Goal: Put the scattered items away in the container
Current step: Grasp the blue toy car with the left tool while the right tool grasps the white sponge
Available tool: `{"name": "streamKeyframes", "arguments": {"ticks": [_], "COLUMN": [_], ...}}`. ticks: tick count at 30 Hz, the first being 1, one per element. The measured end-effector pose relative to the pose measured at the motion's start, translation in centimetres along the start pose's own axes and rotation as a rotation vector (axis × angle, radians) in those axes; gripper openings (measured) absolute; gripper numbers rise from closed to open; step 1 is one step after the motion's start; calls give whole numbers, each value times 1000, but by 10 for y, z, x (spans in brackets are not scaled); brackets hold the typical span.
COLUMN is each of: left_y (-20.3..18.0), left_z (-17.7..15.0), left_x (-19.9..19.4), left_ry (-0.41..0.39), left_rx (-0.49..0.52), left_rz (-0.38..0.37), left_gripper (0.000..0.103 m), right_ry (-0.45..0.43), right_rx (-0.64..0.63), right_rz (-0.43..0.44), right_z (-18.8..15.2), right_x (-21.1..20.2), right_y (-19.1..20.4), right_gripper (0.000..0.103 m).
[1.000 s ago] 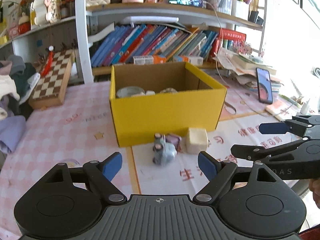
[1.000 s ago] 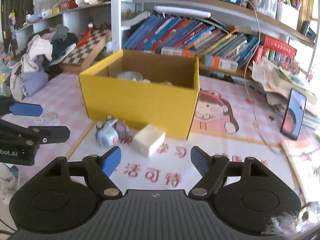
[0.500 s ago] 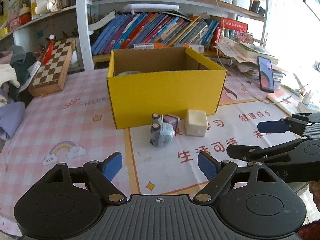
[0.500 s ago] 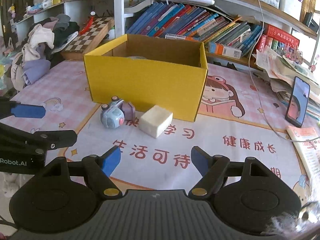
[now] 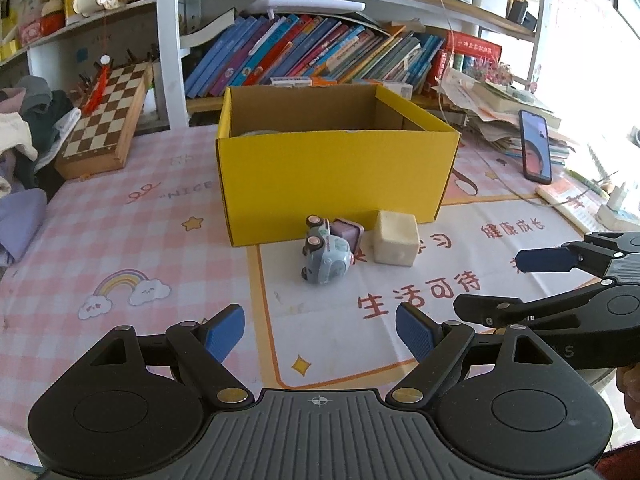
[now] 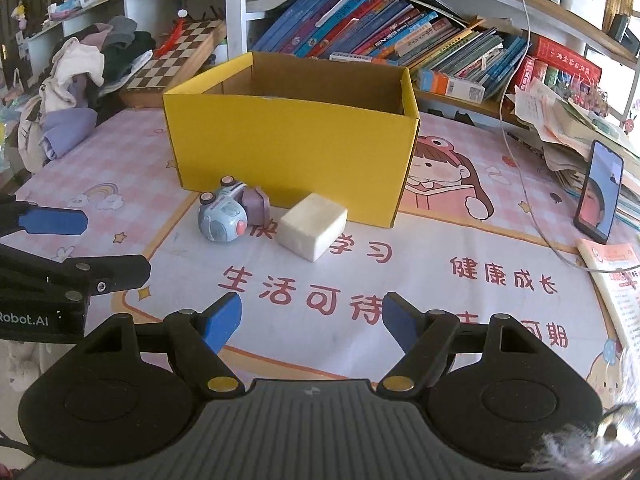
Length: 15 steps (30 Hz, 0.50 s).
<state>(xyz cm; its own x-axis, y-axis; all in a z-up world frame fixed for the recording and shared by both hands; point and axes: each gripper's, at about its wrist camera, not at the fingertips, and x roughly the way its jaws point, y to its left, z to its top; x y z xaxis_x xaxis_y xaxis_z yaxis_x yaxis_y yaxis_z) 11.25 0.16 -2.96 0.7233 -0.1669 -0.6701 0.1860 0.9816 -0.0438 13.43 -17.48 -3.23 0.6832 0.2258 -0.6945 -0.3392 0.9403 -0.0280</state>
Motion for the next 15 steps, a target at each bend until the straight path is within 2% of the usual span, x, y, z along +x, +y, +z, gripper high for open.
{"name": "streamKeyframes", "arguments": {"ticks": [15], "left_y": [7], "left_z": [16], "left_x": [33], "left_ry": [23], "left_rx": [-23], "left_rz": [-6], "left_gripper": [84], "right_ry": [40], "right_rx": [-26], "right_rz": [21], "right_z": [23], "right_x": [34], "right_y": [-11], "right_gripper": [75]}}
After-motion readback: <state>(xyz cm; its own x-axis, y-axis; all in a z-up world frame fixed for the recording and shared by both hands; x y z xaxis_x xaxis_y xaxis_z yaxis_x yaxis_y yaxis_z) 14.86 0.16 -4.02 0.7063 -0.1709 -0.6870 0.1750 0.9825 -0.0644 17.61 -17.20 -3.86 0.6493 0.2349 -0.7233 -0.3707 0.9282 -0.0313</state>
